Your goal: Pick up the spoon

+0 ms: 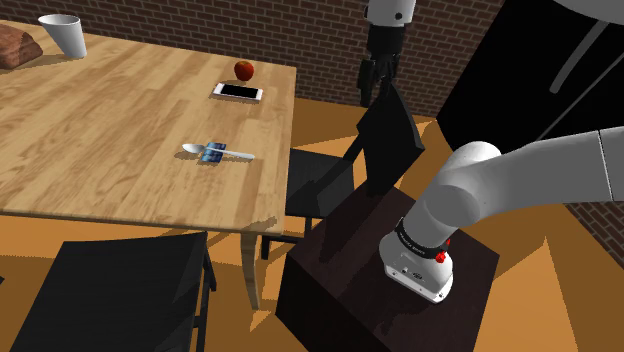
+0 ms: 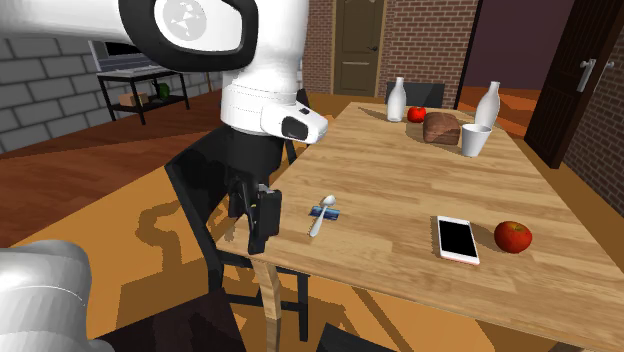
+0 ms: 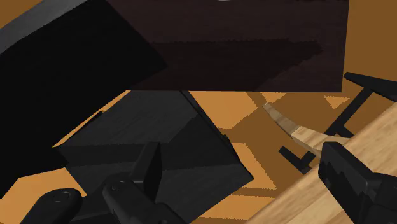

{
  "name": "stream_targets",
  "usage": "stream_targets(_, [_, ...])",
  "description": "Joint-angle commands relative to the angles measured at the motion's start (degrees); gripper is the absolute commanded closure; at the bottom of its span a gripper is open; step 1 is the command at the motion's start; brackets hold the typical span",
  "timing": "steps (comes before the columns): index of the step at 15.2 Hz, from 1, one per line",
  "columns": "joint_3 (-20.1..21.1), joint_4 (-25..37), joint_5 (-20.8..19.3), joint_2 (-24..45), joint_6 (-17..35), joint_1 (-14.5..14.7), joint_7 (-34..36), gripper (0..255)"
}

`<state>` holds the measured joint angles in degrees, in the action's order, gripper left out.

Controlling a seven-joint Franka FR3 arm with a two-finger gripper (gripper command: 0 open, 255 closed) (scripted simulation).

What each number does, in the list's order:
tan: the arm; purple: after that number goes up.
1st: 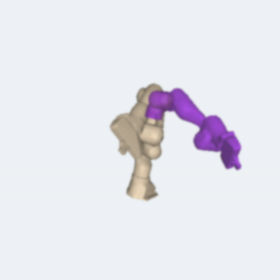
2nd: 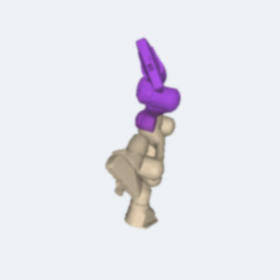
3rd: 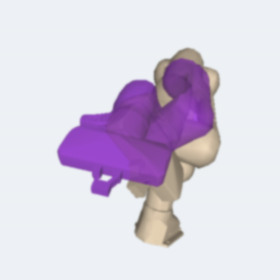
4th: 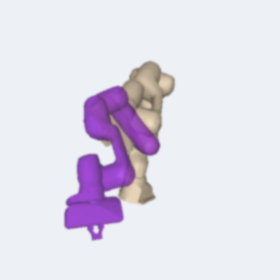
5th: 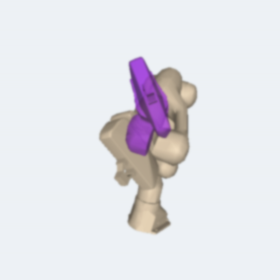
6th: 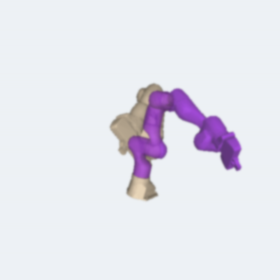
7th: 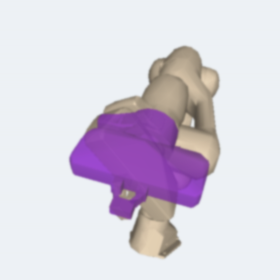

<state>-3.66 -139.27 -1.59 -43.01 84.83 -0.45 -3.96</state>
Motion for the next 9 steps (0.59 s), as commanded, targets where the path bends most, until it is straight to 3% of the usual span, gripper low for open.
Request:
stream_targets(1, [0.0, 0.0, 0.0, 0.0, 0.0, 0.0, 0.0, 0])
stream_targets(9, [4.7, 4.8, 0.9, 15.4, 10.8, 4.1, 0.5, 0])
